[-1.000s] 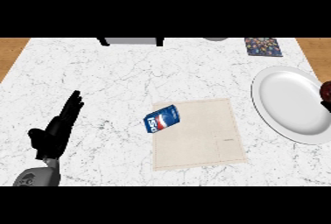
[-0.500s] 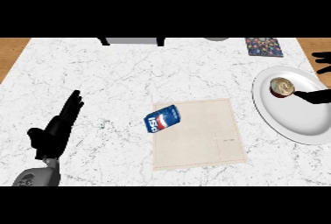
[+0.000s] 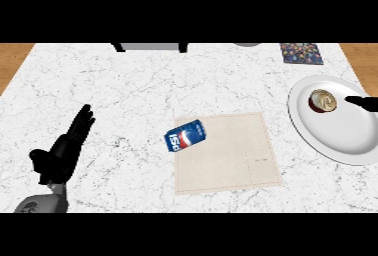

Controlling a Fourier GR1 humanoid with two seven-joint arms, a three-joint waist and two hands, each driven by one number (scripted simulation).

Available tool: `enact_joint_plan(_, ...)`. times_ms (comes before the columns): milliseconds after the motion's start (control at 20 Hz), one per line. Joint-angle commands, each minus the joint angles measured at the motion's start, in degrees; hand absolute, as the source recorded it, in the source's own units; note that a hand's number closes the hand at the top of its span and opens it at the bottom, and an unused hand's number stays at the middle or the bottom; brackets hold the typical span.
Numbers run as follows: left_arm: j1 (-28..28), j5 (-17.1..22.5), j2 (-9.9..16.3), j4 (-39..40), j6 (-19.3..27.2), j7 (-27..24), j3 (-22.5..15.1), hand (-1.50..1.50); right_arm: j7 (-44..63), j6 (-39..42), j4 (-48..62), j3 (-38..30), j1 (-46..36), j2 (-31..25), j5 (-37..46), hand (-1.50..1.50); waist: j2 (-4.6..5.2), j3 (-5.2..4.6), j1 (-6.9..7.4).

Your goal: Pick the cupcake from the placemat and place it in the plate

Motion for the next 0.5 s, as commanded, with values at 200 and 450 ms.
enact_joint_plan(200,0.4,0.9,0.6,0.3,-1.1,-0.3,1.2,0.0,-6.5,15.4,9.0,-11.1,4.2,-9.4,-11.5,-1.5,0.22,0.05,0.03)
enact_joint_plan(450,-0.1,-0.6,-0.8,2.4,-0.1,-3.2,0.3,0.0,-14.6,24.6,15.0,-13.0,10.0,-15.6,-12.3,-1.5,0.53,0.18,0.33)
